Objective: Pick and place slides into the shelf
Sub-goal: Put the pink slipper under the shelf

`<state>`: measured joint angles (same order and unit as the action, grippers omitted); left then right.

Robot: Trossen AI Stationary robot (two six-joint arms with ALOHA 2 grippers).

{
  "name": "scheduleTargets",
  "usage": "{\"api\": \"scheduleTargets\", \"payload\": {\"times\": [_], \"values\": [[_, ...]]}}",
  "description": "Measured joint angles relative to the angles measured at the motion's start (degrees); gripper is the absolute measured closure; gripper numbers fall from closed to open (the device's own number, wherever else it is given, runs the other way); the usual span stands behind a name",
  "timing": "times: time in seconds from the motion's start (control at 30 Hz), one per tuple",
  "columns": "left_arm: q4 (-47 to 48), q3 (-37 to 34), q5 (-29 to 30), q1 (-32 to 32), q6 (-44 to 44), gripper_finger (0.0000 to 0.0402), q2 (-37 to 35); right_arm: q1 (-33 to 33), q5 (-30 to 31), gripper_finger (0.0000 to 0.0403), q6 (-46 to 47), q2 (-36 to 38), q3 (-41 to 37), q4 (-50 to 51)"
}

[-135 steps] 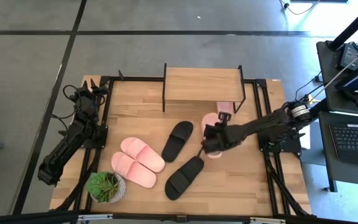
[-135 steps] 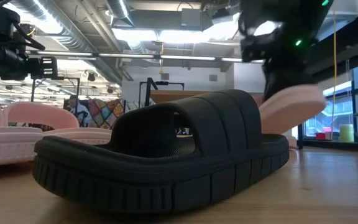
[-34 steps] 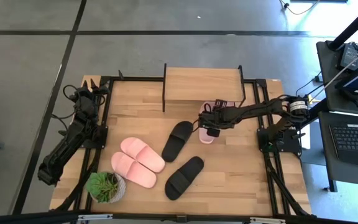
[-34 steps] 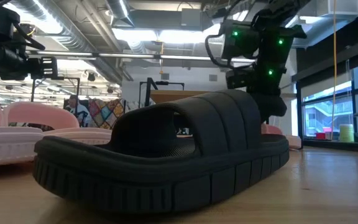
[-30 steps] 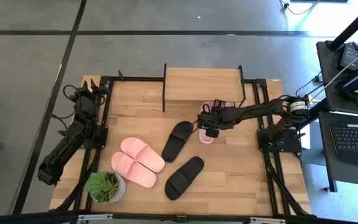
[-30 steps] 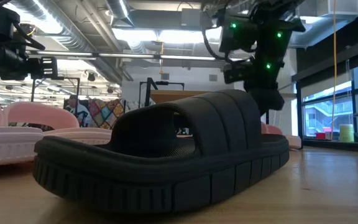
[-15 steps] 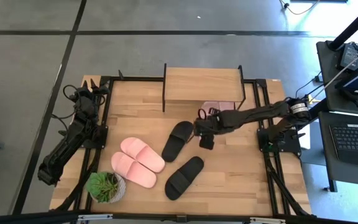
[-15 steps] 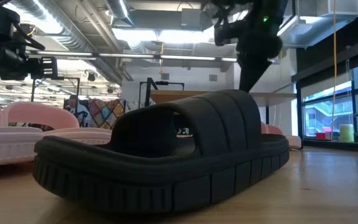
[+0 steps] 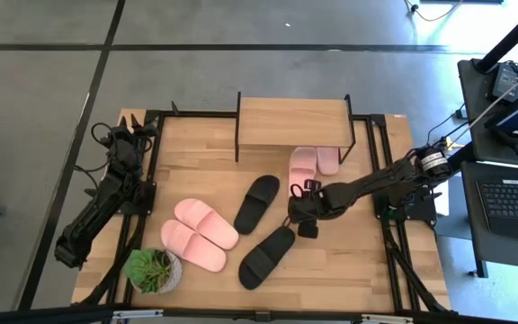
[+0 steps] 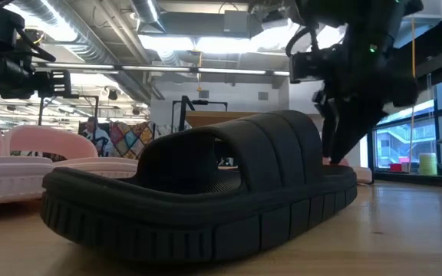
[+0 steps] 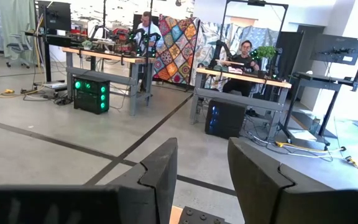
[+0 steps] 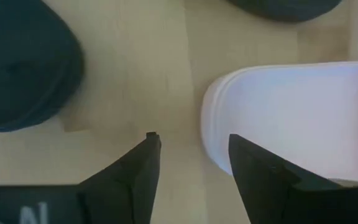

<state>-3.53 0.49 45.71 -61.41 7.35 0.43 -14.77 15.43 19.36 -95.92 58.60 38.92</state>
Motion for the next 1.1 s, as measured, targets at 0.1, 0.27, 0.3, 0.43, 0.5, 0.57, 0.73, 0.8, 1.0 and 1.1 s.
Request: {"api": "scheduleTargets", "payload": {"times": [0.1,0.27,0.3,0.43,0.5,0.57,0.73,0.8,1.0,1.1], "values": [[0.0,0.0,0.0,0.0,0.0,0.0267,0.0,-0.1,2.8,0.0229,-0.4,0.0,-1.3,-2.1],[0.0,0.0,0.0,0.0,0.0,0.0267,0.0,0.1,2.5,0.0258,-1.2,0.0,-4.0,-7.2],[0.0,0.0,0.0,0.0,0.0,0.0267,0.0,0.1,2.5,0.0263,-1.6,0.0,-4.5,-7.8],[0.0,0.0,0.0,0.0,0.0,0.0267,0.0,0.1,2.8,0.0282,-1.8,0.0,-6.1,-8.6],[0.0,0.0,0.0,0.0,0.0,0.0267,0.0,0.1,2.9,0.0289,-1.8,0.0,-6.4,-8.5],[0.0,0.0,0.0,0.0,0.0,0.0267,0.0,0.1,3.0,0.0296,-1.8,0.0,-6.4,-8.6],[0.0,0.0,0.0,0.0,0.0,0.0267,0.0,0.2,6.2,0.0319,-2.0,0.0,-6.4,-8.5],[0.0,0.0,0.0,0.0,0.0,0.0267,0.0,0.6,6.8,0.0329,-2.9,0.0,-6.4,-8.5],[0.0,0.0,0.0,0.0,0.0,0.0267,0.0,2.2,6.9,0.0355,-5.9,-0.1,-6.4,-8.7],[0.0,0.0,0.0,0.0,0.0,0.0267,0.0,2.9,6.9,0.0360,-6.9,-0.1,-6.4,-9.2]]}}
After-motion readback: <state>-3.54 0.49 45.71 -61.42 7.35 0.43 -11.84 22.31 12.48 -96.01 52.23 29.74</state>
